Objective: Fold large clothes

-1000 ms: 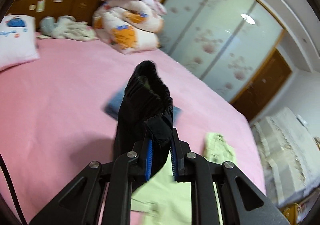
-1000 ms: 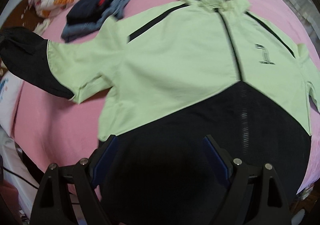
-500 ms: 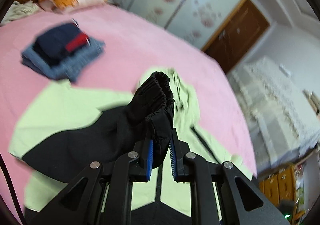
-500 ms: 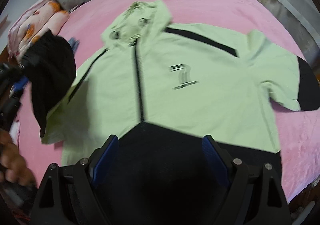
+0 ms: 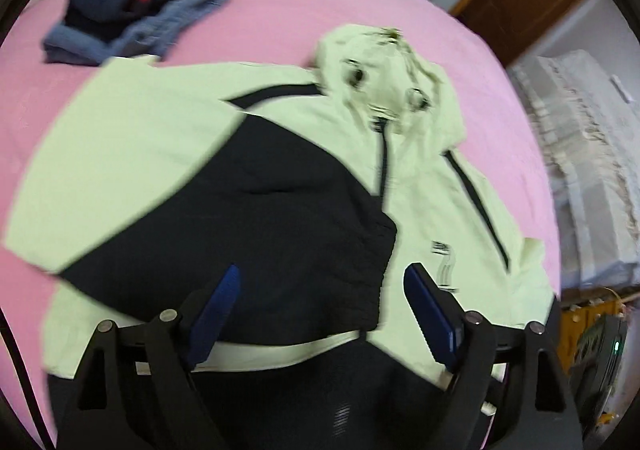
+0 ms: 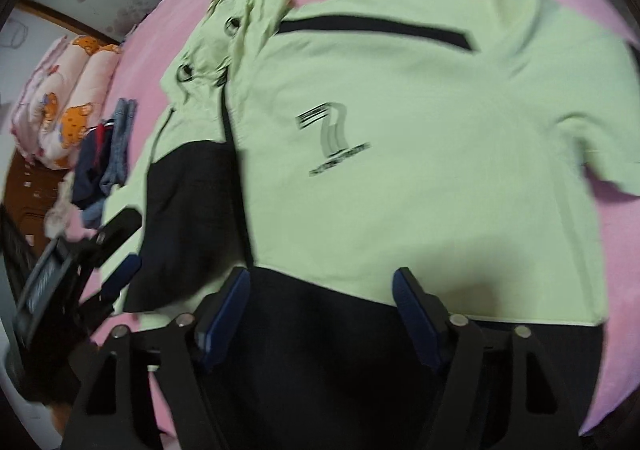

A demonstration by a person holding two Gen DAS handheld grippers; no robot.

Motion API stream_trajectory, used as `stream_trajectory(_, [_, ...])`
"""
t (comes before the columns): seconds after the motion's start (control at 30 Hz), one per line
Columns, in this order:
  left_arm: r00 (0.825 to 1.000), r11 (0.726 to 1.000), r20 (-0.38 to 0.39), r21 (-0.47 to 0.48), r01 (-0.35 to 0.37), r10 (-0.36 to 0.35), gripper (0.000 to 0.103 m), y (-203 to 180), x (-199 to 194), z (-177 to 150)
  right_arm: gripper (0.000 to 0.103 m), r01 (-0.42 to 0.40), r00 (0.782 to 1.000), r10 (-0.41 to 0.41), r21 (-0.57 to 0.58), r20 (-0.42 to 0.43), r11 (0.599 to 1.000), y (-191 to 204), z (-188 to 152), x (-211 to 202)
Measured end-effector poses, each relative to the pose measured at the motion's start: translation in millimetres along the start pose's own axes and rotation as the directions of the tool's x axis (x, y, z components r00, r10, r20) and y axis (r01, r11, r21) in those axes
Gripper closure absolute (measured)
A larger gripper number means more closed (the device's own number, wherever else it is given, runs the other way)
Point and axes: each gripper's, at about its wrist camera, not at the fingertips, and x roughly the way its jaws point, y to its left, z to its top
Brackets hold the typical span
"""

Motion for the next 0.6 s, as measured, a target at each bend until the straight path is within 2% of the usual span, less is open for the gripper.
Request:
stream_trajectory(0.17, [0.994, 0.994, -0.042, -0.023, -0.105, 0.104, 0.019, 50, -21, 0, 0.035, -0.107, 0.990, 0.102, -0.048, -0.094, 0.993, 32, 4, 29])
stream_trajectory(0.27, [0.979, 0.980, -0.070, -0.049, -0.195, 0.192, 0.019, 91, -31, -15, 0.044, -0.126, 0.982, 0.118, -0.041, -0.147, 0.991, 49, 2, 48])
stream_trajectory(0.4, [0.961, 0.957, -0.121, -0.123, -0.262, 0.247, 0.019, 143, -38, -32, 0.050, -0.106, 0.982, 0.097, -0.046, -0.164, 0.993, 68, 2, 70])
stream_trajectory(0.53, [0.950, 0.936, -0.152, -0.186, -0.300, 0.274, 0.019, 188, -33, -38, 0.066, -0.095, 0.983, 0.089, -0.032, -0.158, 0.995, 77, 9, 85])
stream_trajectory(0.6, [0.949, 0.933, -0.148, -0.193, -0.303, 0.278, 0.019, 201, -28, -37, 0.067, -0.061, 0.988, 0.055, -0.035, -0.148, 0.998, 78, 13, 90])
